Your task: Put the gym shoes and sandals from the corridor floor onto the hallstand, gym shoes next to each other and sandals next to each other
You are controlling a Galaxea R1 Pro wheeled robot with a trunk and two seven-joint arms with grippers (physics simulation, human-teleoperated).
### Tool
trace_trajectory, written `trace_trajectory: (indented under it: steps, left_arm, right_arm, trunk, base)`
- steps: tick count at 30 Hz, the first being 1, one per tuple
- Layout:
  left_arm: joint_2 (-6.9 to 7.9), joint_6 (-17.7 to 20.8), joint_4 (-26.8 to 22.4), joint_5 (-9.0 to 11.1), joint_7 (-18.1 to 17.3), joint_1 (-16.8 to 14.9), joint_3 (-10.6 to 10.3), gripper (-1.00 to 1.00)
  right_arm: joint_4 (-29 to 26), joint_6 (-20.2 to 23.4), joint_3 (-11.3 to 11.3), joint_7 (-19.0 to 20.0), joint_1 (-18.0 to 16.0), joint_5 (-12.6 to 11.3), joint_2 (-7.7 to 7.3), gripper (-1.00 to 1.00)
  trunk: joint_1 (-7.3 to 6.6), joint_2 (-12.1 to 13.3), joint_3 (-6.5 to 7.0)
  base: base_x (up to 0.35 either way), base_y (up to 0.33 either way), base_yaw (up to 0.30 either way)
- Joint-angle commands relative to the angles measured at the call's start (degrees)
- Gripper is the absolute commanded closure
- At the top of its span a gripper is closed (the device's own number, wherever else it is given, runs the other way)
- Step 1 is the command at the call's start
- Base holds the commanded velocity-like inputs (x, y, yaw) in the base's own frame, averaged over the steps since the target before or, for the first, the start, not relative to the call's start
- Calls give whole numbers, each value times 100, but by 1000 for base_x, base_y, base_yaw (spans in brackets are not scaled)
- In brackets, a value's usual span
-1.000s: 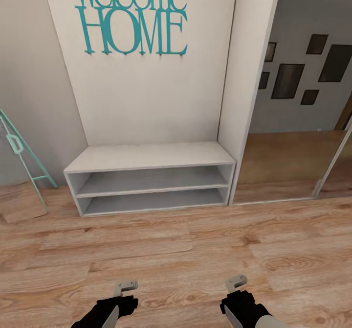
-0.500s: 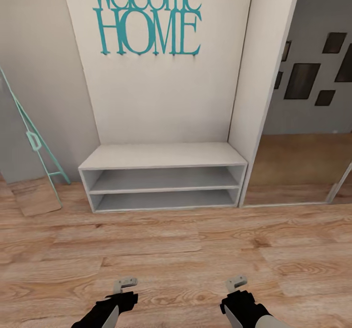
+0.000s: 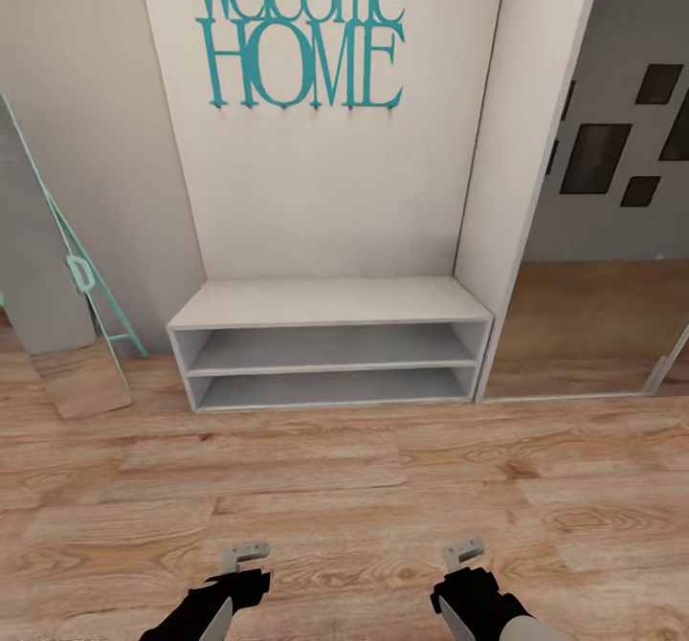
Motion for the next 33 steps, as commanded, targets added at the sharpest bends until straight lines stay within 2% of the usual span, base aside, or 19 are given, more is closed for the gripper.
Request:
trace_trajectory:
  steps: [1,10,21,26,33]
  left_arm:
    - [0,0,0,0,-1,0,0,-100]
    - [0,-1,0,0,-1,0,0,-100]
    - [0,-1,0,0,-1,0,-1,-100]
    - [0,-1,0,0,0,0,-1,-100]
    - [0,-1,0,0,1,0,-1,-100]
  right_arm:
    - [1,0,0,0,-2,0,0,-100]
    - [-1,0,0,0,0,0,0,-100]
    - [0,0,0,0,-1,3,0,-100]
    - [0,0,0,0,-3,4,0,-100]
    - [0,0,0,2,-3,4,0,-100]
  trunk:
    - [0,0,0]
    - [0,0,0]
    - [0,0,0]
    - [0,0,0]
    - [0,0,0]
  base:
    - [-155,239,0]
    - [-89,154,18]
    - [-18,29,199]
    - [-4,-117,148]
    - [6,-270,46]
